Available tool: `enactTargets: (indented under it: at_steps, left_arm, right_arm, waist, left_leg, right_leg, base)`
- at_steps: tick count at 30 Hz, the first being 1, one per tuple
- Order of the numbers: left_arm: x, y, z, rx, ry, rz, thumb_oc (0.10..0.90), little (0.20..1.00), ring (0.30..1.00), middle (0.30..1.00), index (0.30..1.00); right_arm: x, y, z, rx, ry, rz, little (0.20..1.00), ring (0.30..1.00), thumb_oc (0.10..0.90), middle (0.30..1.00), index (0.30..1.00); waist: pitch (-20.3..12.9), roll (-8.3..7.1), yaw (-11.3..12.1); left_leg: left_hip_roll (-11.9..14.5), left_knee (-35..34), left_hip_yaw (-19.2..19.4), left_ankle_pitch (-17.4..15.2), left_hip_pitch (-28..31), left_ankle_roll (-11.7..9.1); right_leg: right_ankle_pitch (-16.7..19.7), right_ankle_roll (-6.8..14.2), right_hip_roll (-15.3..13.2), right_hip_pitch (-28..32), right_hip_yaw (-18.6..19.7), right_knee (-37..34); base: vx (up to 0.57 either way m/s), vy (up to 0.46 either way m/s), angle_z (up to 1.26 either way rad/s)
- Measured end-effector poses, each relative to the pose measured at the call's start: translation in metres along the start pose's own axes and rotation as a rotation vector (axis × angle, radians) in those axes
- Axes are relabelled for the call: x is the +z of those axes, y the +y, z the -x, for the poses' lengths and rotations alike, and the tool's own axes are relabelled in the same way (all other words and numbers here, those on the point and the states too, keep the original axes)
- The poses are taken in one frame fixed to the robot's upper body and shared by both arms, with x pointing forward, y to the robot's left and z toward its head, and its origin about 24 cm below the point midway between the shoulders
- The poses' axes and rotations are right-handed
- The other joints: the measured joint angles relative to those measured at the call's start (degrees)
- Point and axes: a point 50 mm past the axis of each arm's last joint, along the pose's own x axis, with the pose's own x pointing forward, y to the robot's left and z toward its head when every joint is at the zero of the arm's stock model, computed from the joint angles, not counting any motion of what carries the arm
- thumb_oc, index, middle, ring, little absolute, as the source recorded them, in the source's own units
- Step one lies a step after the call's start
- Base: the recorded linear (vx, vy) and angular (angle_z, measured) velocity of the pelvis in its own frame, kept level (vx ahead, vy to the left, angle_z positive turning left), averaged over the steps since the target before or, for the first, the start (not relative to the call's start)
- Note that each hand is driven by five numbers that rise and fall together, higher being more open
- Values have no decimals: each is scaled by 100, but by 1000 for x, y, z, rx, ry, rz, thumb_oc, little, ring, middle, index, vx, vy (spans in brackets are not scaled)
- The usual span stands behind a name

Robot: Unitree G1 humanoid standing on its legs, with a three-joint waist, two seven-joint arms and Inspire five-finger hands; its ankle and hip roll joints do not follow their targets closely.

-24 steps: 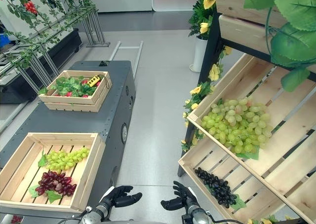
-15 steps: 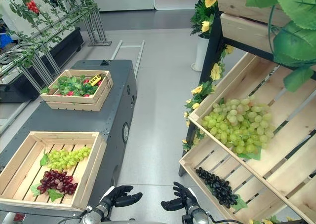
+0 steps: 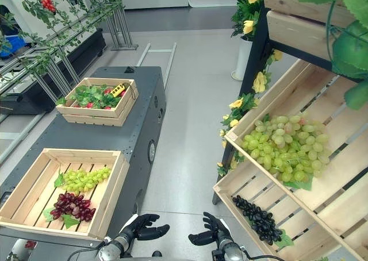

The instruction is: Pick up the fruits from the basket on one side to the basket on the other side

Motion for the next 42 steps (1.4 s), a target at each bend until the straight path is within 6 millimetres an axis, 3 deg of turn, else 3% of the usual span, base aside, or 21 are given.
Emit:
enactTargets:
  at_steps: [6, 8, 10, 20, 23, 26, 30, 36, 38, 39, 40, 42]
  left_arm:
    - [54, 21, -2, 70, -290, 82, 800, 900, 900, 900, 900]
    - [83, 41, 4, 148, -455, 177, 800, 900, 900, 900, 900]
    - [98, 57, 10, 217, -558, 227, 800, 900, 900, 900, 900]
    - [115, 145, 46, 596, -699, 242, 800, 900, 900, 900, 900]
    - [123, 177, 60, 710, -700, 112, 800, 900, 900, 900, 900]
    - [128, 195, 68, 824, -687, -9, 800, 900, 900, 900, 900]
    - [132, 231, 74, 949, -592, -263, 800, 900, 900, 900, 900]
    - [142, 283, 96, 1154, -450, -443, 800, 900, 900, 900, 900]
    - [165, 292, 97, 1169, -442, -625, 800, 900, 900, 900, 900]
    - [187, 294, 97, 1146, -462, -784, 800, 900, 900, 900, 900]
    - [200, 297, 100, 1135, -468, -900, 800, 900, 900, 900, 900]
    - [197, 303, 105, 1113, -400, -1057, 800, 900, 900, 900, 900]
  right_arm:
    - [12, -7, -2, -1, -25, 18, 900, 900, 800, 900, 900]
    - [16, -11, -2, -5, -34, 28, 900, 900, 800, 900, 900]
    - [18, -16, -1, -12, -34, 42, 900, 900, 800, 900, 900]
    - [13, -27, 2, -23, -8, 102, 900, 900, 800, 900, 900]
    - [11, -32, 3, -27, 3, 113, 900, 900, 800, 900, 900]
    - [13, -37, 3, -31, 1, 124, 900, 900, 800, 900, 900]
    - [36, -46, -3, -43, -53, 158, 900, 900, 800, 900, 900]
    - [57, -45, -10, -32, -113, 195, 900, 900, 800, 900, 900]
    - [68, -48, -11, -37, -149, 206, 900, 900, 800, 900, 900]
    - [76, -54, -11, -48, -167, 218, 900, 900, 800, 900, 900]
    - [86, -56, -13, -55, -185, 233, 900, 900, 800, 900, 900]
    - [114, -57, -17, -61, -251, 249, 900, 900, 800, 900, 900]
  waist:
    - [133, 50, 175]
    - [179, 55, 245]
    - [199, 85, 326]
    - [275, 194, 525]
    - [290, 222, 627]
    - [338, 247, 680]
    - [776, 275, 784]
    - [1474, -34, 912]
    - [1611, -58, 818]
    - [1712, 6, 685]
    - [1915, 5, 740]
    - [2226, -110, 801]
  left_leg:
    - [-12, 0, -140, 41, -74, -6]
    - [-16, 2, -238, 90, -162, -16]
    - [-25, 14, -307, 105, -201, -18]
    - [-62, 39, -487, 116, -265, -33]
    - [-80, 42, -576, 132, -332, -35]
    - [-111, 101, -599, 171, -512, -24]
    - [-94, 398, -583, 175, -874, -27]
    - [-14, 473, -563, 234, -1055, -89]
    - [0, 458, -200, 573, -1519, -128]
    - [59, 444, 248, 716, -1841, -267]
    - [119, 472, 452, 691, -1899, -254]
    - [68, 754, 710, 536, -1916, -27]
  right_leg:
    - [1, -3, 8, 2, -90, 2]
    - [-3, -7, 16, -30, -198, 17]
    - [-10, -8, 19, -36, -266, 17]
    - [-84, 5, -5, -4, -472, 15]
    - [-105, 18, -6, -33, -518, 19]
    - [-108, 23, -21, -147, -622, 42]
    - [-245, -8, -34, -488, -690, 438]
    - [-486, -71, -35, -753, -819, 933]
    - [-552, -128, 9, -1037, -876, 1095]
    - [-671, -172, -48, -1284, -990, 1313]
    - [-833, -211, -109, -1502, -949, 1681]
    - [-1200, -213, -392, -1846, -793, 2523]
  base:
    - [-32, 34, 11]
    - [-36, 24, 25]
    - [-8, 28, 16]
    - [23, 63, 11]
    - [-5, 79, 14]
    - [-105, 63, 18]
    - [-109, 8, 12]
    - [-119, -14, 16]
    - [-226, 84, 98]
    - [-139, 205, 118]
    - [-78, 221, 60]
    - [-24, 170, -34]
